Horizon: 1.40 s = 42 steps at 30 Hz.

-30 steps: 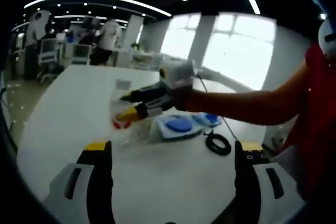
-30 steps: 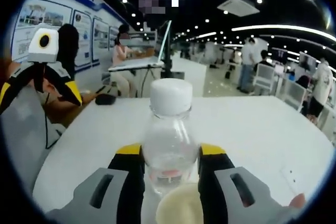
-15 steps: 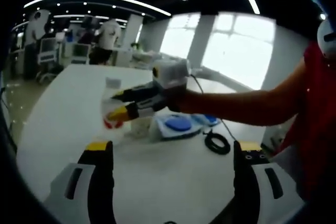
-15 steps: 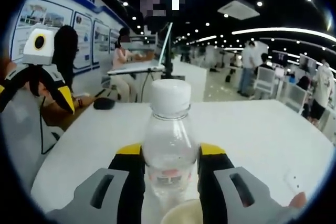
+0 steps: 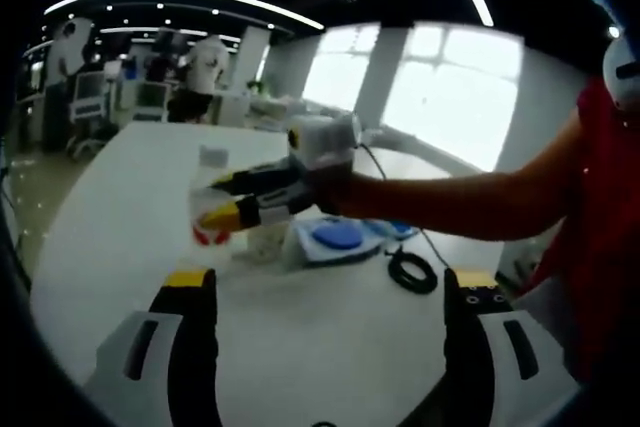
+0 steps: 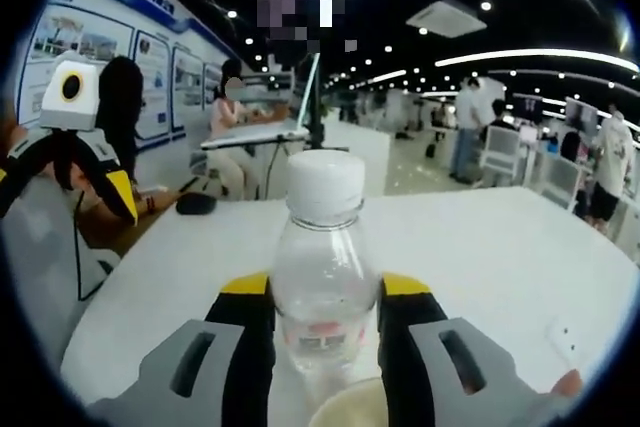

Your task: Arrange the tabletop items into an orderly group along one side of the table until the central work area is clear of visible clutter.

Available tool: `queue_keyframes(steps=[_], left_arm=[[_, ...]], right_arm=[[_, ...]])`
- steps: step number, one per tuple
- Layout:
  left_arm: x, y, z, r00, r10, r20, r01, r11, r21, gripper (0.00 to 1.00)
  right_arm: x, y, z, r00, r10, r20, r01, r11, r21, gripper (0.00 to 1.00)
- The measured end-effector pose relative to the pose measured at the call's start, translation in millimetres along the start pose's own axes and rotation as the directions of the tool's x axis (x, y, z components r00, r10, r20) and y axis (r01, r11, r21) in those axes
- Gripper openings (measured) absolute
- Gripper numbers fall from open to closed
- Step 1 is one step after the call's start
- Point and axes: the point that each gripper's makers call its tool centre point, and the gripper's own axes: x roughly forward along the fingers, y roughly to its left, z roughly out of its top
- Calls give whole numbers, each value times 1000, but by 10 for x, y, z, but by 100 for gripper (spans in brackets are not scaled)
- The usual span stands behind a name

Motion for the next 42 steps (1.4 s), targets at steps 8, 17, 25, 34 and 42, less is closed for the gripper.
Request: queue_keyframes(steps=[8,17,25,34,42], left_arm=[[4,-11,7,1000,-4,2,4,1000,2,91],[33,-61,-19,1000,-19,-12,19,1000,8,91],[66,-123,-26,999,-42,-20,42,999,12,91],[97,-206,-23,997,-69,-20,69,997,19,91],[144,-300,-36,995,-96,-29,97,995,39,94]], right_arm=[[-96,-24,79,1000,-25,-8,24,999,-22,49],[-292,-85,97,998,-69,1,69,998,10,67],[-536,-46,184,995,-99,25,98,995,23,76],[-900,53,233,987,-155,47,152,986,61,85],[-1262,169,186,979,-199,39,196,977,80,88]])
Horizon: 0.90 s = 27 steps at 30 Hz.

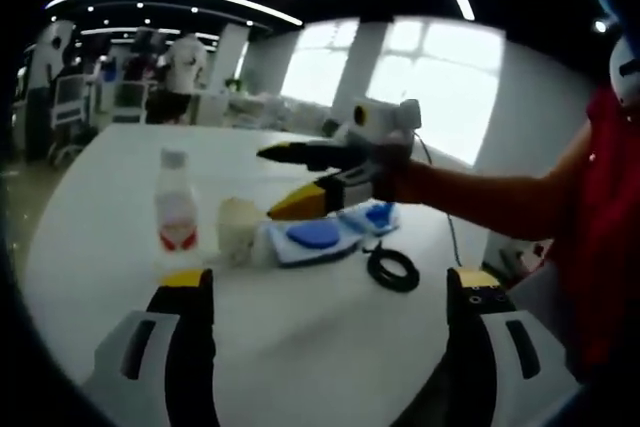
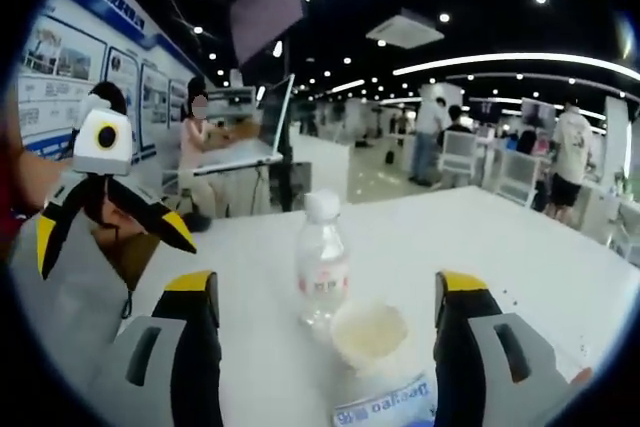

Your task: Arrange the tabletop items into an orderly group along one side of the table until the central work area is clear of visible clutter.

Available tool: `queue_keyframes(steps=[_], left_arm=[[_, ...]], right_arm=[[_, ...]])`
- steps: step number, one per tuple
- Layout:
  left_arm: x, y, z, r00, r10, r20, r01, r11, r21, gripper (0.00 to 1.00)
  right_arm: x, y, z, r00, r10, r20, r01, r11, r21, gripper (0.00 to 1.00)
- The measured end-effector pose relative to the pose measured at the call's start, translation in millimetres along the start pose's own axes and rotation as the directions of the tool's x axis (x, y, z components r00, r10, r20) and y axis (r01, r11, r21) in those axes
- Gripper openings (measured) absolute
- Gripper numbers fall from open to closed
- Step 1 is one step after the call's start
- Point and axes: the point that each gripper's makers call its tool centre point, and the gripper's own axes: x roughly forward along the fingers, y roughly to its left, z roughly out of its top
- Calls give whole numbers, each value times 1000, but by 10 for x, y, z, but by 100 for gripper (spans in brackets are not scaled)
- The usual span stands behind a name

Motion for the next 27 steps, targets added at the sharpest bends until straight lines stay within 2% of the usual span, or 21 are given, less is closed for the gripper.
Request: queue_keyframes(steps=[15,20,27], left_arm=[[193,-220,-64,995,-77,-61,80,995,57,96],[277,-293,-35,992,-99,-74,105,991,81,96],[422,-411,25,988,-132,-79,140,984,109,95]], right_arm=[[-787,15,-192,992,-125,-9,125,991,47,86],[-1040,-12,-301,985,-171,-31,172,983,60,86],[-1515,-28,-403,966,-254,-47,257,963,77,87]])
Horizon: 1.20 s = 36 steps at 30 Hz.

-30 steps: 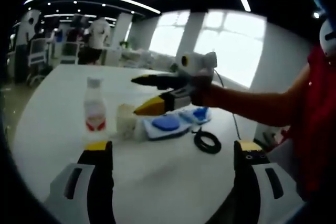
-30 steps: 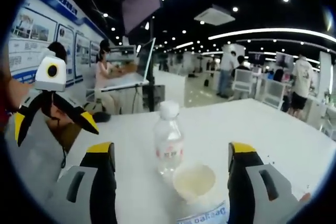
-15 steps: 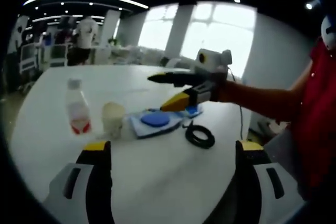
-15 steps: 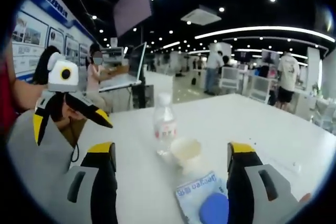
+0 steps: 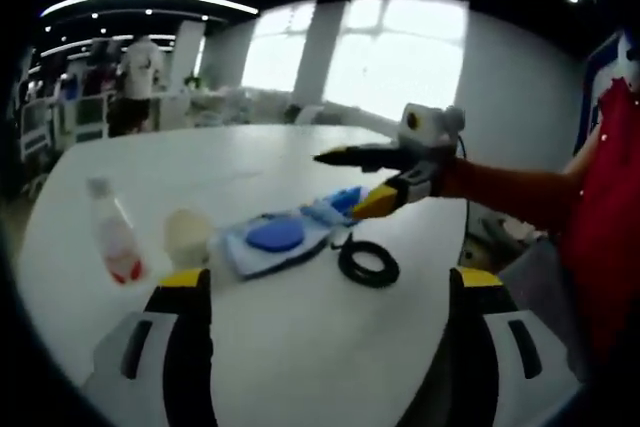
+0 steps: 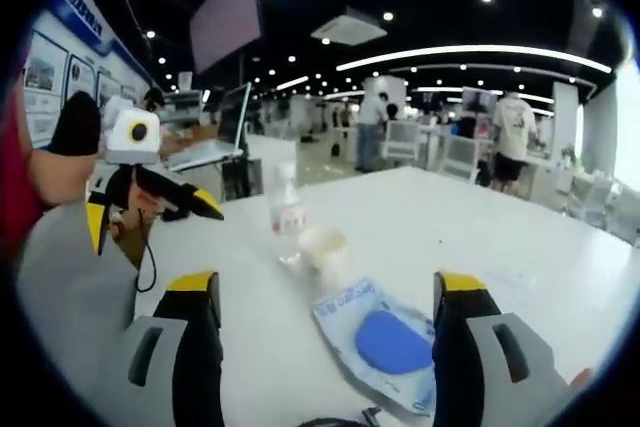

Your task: Arrange the tabletop items into an orderly group along one side of the table until the central work area is clear of visible clutter.

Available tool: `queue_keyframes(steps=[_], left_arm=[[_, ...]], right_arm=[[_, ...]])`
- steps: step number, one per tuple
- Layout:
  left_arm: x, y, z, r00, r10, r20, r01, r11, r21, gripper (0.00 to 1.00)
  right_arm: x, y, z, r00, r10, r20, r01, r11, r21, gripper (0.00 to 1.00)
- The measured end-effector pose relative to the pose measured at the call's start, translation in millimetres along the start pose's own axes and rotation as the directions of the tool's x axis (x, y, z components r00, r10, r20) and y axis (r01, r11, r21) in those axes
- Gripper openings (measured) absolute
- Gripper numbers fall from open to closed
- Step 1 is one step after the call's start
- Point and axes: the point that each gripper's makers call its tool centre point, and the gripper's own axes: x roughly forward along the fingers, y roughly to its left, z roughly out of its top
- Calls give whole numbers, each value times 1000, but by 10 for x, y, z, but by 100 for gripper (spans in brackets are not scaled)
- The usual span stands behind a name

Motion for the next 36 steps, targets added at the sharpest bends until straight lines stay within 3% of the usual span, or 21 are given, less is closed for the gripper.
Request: queue_keyframes(steps=[11,20,30,36], left_arm=[[310,-280,61,995,-93,-25,94,995,42,95],[612,-546,44,982,-173,-73,178,982,66,94],[1109,-804,-128,955,-244,-168,255,965,52,89],[1329,-838,-333,944,-234,-234,253,966,57,83]], right_arm=[[-576,-166,-330,992,-124,-35,126,990,60,85],[-967,-254,-643,975,-209,-75,216,970,111,84],[-1134,-345,-923,957,-266,-120,283,946,160,83],[-1145,-376,-1064,947,-281,-152,306,935,178,80]])
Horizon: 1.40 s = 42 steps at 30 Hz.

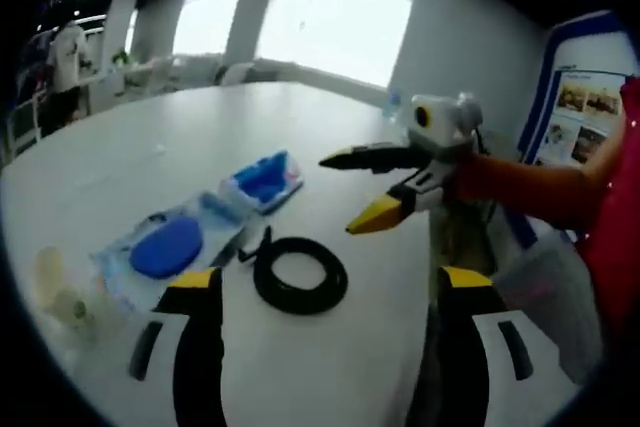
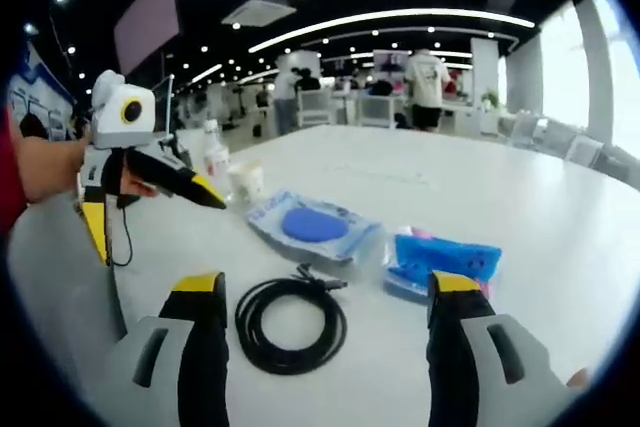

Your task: Arrange the tabletop items into an orderly group along one side of the table until the central work area is clear of visible clutter.

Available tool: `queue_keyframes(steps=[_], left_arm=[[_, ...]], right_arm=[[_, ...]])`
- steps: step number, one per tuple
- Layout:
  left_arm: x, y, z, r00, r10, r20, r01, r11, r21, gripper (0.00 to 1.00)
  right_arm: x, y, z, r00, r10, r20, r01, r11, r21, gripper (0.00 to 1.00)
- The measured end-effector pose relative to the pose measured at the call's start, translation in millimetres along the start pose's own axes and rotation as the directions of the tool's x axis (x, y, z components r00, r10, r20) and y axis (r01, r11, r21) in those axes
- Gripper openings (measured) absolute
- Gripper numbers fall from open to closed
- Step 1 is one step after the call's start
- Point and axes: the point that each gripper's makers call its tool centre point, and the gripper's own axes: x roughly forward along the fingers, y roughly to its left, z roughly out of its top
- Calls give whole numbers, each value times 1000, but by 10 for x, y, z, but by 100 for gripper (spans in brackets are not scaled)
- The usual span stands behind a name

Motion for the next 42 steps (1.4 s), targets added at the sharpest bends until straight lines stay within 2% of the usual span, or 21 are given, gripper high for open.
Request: queue_keyframes(steps=[7,10,12,15,22,30,34,42], left_arm=[[162,145,-163,997,49,-64,-50,999,-16,68],[196,226,-182,995,77,-63,-80,996,-46,57],[229,284,-197,993,99,-66,-103,993,-58,52],[276,313,-233,989,120,-84,-124,992,-40,46],[417,409,-349,976,164,-140,-168,986,-16,35],[527,442,-395,970,187,-158,-193,981,-26,32],[546,478,-394,963,213,-164,-220,975,-24,32],[627,546,-458,951,243,-190,-255,966,-38,32]], right_arm=[[39,11,-122,999,-2,-48,2,1000,-6,72],[60,31,-162,998,5,-62,-6,1000,-5,67],[80,47,-193,997,11,-75,-12,1000,-6,62],[101,70,-252,994,17,-105,-18,1000,-10,52],[173,94,-353,988,10,-151,-14,1000,-22,39],[254,64,-451,980,-17,-197,14,1000,-16,30],[307,43,-532,971,-37,-235,37,999,-8,27],[411,34,-623,961,-54,-270,57,998,3,24]])
